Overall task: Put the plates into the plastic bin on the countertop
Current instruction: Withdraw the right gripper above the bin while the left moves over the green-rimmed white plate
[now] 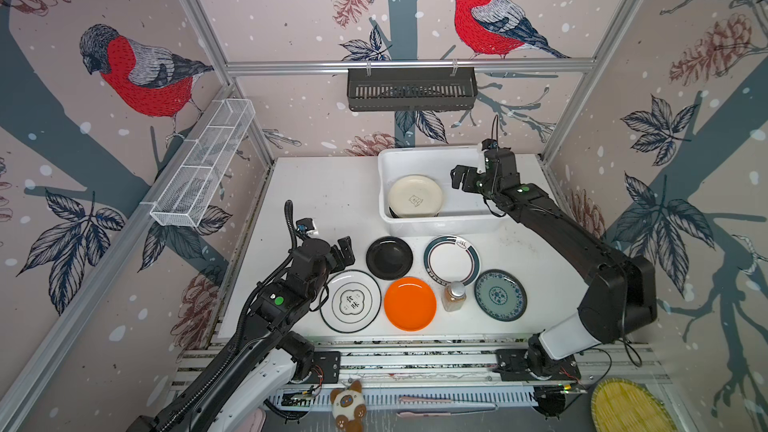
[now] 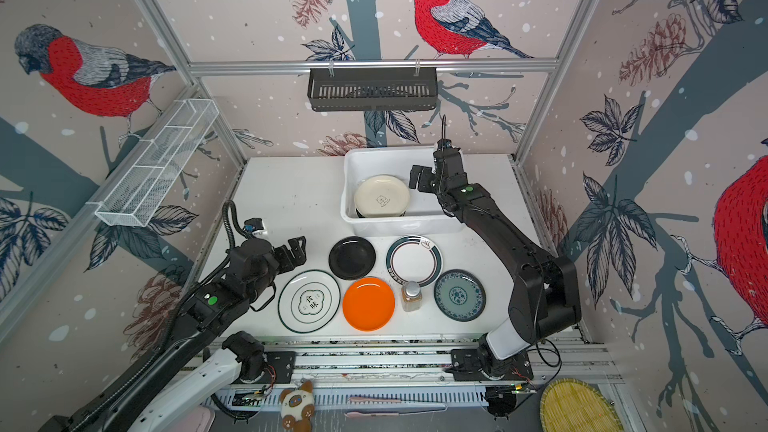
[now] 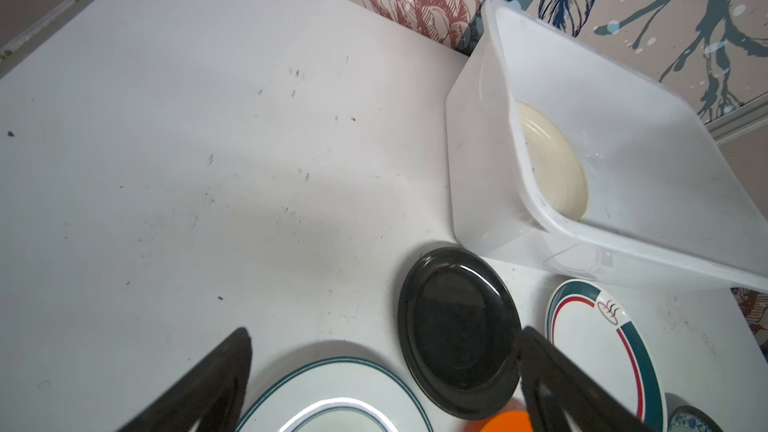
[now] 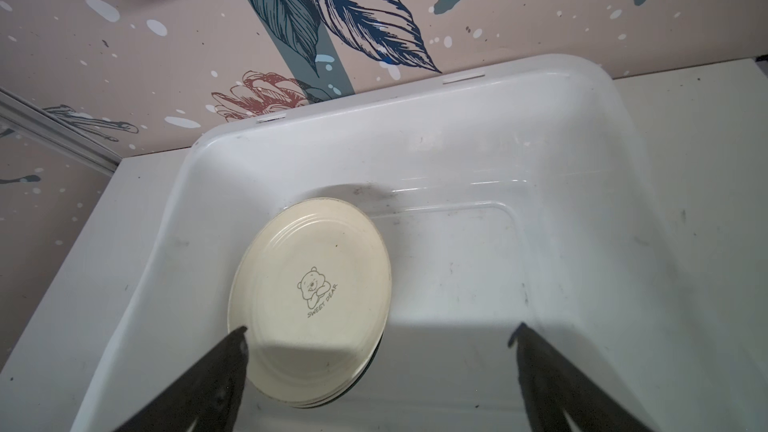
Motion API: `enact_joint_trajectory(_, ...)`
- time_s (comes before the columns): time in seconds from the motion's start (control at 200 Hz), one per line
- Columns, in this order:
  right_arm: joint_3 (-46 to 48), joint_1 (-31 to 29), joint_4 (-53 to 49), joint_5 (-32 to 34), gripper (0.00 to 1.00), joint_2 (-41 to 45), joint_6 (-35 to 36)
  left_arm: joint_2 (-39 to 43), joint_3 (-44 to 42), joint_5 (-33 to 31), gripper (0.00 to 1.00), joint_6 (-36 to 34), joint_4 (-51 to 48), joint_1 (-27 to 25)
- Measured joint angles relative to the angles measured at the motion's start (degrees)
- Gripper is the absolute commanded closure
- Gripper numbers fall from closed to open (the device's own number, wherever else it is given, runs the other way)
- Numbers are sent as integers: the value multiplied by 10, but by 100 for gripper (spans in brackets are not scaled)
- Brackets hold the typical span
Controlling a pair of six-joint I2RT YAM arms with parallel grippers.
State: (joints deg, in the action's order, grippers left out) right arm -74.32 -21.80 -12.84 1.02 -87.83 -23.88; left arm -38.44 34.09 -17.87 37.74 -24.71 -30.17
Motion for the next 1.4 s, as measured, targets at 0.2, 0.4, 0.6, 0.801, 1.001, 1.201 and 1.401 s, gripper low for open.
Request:
enact_joint_trajectory(0.2, 34, 0, 1, -24, 0, 38, -2, 0, -21, 17, 2, 27, -26, 0)
enact_joint_trajectory(0.4, 56, 0, 3, -40, 0, 63, -4, -3, -38, 42, 2, 61, -55, 0)
enact_joint_trajectory(0.6, 69, -1, 14, -52, 0, 80, -3, -36, -59, 62, 2, 119, -82, 0)
enact_joint_trajectory(0.801, 78, 0, 18, -55, 0, 89, 1, -59, -71, 62, 2, 171, -94, 0)
enact_joint_trajectory(1.001, 88, 1, 22, -55, 0, 105, 9, -60, -113, 68, 2, 221, -94, 0)
enact_joint_trajectory(1.201, 92, 1, 24, -57, 0, 113, 16, -41, -126, 57, 2, 250, -94, 0)
enact_joint_trajectory(1.401, 94, 1, 24, -59, 0, 116, 18, -71, -132, 47, 2, 254, -99, 0)
